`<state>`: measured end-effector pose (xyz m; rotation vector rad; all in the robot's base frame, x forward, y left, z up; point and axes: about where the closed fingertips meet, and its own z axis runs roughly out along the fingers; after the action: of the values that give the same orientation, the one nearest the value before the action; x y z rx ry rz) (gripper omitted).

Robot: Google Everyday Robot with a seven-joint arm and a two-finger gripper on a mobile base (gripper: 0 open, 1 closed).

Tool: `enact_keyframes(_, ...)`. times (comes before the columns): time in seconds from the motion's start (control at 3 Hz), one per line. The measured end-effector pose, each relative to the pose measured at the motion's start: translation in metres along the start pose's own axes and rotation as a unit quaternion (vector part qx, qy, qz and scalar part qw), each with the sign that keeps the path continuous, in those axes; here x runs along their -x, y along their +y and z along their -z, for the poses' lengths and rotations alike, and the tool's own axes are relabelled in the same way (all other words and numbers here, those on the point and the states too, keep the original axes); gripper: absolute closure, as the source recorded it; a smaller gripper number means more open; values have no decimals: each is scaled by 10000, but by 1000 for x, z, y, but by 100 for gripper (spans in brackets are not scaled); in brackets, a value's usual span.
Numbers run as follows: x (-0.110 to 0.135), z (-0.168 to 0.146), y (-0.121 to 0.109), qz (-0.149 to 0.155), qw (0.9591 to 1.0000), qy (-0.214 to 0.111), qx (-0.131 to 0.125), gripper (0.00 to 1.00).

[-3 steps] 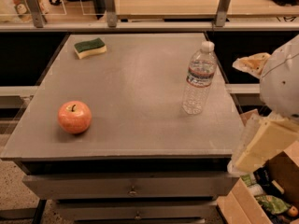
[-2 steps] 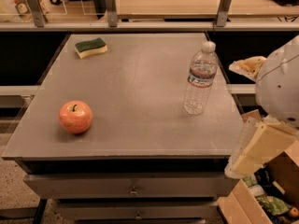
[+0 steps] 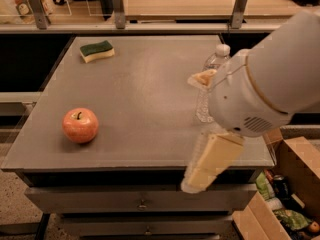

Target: Move apple near sponge

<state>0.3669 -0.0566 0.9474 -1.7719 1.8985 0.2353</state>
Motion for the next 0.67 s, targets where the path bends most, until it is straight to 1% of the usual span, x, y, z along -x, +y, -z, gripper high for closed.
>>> enact_keyframes(0.33, 41, -35, -4, 51, 9980, -600, 189, 0)
enact_keyframes(0.67, 72, -64, -12, 45, 9938, -1055, 354, 0)
